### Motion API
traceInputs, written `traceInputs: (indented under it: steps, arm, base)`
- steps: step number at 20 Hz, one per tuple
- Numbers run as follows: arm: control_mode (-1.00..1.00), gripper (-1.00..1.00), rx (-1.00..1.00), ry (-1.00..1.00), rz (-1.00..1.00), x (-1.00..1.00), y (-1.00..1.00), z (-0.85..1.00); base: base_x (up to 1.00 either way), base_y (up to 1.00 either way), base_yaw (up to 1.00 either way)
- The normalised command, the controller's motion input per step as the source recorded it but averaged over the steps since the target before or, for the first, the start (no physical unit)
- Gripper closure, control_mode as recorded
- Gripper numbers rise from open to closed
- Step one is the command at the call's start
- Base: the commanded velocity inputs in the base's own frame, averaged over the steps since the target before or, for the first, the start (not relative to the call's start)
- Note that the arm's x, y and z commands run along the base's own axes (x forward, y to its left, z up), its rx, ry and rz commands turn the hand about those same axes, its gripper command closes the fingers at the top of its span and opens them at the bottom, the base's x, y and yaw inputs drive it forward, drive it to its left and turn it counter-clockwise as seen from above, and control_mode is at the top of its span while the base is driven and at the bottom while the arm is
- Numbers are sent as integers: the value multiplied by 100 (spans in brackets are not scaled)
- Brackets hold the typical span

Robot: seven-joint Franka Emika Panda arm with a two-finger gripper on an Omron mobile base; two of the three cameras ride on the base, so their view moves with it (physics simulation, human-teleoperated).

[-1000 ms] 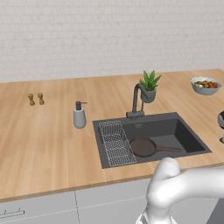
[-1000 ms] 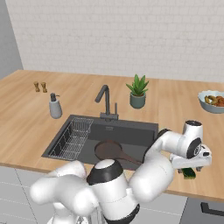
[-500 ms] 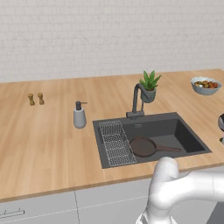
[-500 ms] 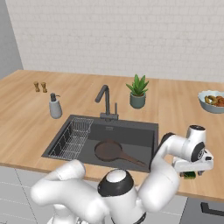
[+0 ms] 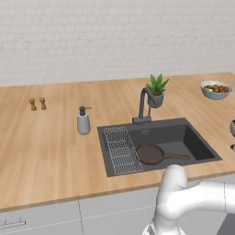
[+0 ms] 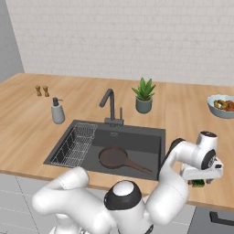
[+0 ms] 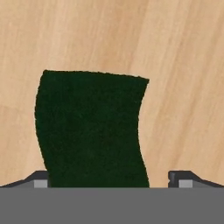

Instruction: Pick the pan and sponge and place them into the sink. Then turn on the water.

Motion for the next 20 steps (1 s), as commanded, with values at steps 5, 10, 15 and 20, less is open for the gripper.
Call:
traceInputs:
  steps: [5,10,15,20]
  arm:
    - [-100,-100,-6,-4,-1,-31,65,-70]
    - [-100,-100,-5,-2,-1,-17,70,-74]
    - [-100,100,-6,0,-2,-20,74,-63]
    - [-100,100,-4,-5,0,-55,93,-16]
  base:
    - [0,0,0]
    - [0,0,0]
    - [0,0,0]
    - [0,0,0]
